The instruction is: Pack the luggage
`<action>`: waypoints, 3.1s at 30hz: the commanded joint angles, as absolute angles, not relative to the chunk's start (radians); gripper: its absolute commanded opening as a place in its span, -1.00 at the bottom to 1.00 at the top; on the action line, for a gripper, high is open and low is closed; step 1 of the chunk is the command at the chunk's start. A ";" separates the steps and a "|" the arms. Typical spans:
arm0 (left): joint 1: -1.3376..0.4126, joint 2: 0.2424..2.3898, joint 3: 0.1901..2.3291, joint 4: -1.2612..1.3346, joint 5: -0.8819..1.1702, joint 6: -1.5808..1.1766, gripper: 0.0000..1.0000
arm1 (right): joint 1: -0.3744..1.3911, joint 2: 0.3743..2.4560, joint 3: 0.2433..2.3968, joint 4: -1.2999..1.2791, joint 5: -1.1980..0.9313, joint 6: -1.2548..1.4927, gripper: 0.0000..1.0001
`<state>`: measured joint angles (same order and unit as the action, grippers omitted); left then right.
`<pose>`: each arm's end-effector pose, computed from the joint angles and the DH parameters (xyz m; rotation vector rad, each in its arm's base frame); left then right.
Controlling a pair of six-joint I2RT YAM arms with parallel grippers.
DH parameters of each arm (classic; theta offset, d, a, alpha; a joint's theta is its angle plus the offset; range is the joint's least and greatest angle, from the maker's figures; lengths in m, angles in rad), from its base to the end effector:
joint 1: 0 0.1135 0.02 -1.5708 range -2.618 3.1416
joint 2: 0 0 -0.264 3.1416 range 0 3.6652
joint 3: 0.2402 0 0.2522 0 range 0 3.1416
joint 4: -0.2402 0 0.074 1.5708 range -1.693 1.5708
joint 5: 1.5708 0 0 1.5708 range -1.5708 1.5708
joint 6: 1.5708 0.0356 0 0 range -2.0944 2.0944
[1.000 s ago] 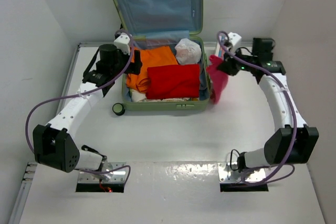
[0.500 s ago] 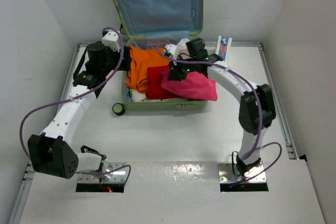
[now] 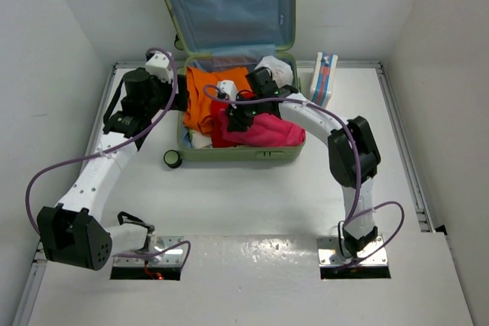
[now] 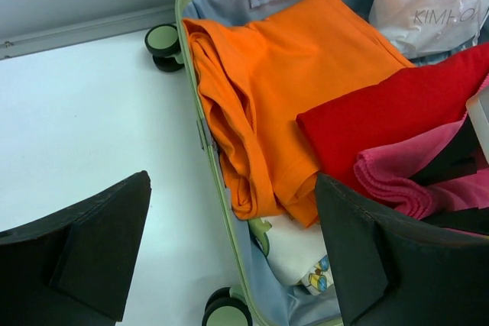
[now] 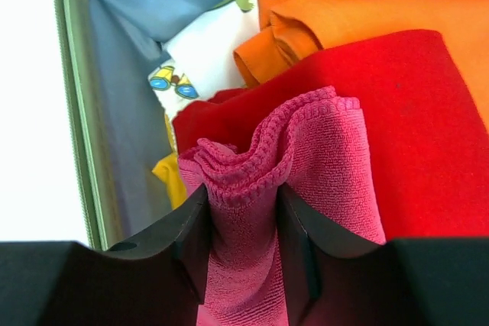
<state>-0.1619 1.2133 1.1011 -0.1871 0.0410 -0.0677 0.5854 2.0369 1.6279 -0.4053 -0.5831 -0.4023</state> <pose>0.2785 -0.0470 0.3607 0.1166 1.8709 -0.1966 0.3713 0.2696 0.2315 -1.3494 1.9203 0.7811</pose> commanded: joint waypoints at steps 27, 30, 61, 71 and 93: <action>-0.133 1.259 1.143 -0.166 0.055 -0.115 0.80 | 0.646 2.157 1.803 -0.322 -0.609 -0.147 -0.60; -0.133 1.270 1.154 -0.166 0.055 -0.126 0.83 | 0.631 2.123 1.778 -0.353 -0.588 -0.153 -0.05; -0.146 1.287 1.195 -0.150 -0.175 -0.186 0.98 | 0.117 2.100 2.109 -0.681 0.389 0.572 1.00; -0.146 1.287 1.177 -0.150 -0.163 -0.186 0.98 | 0.086 2.192 2.100 -0.666 0.402 0.565 1.00; -0.127 1.305 1.167 -0.170 -0.153 -0.175 0.98 | -0.038 2.342 2.049 -0.606 0.256 0.459 0.49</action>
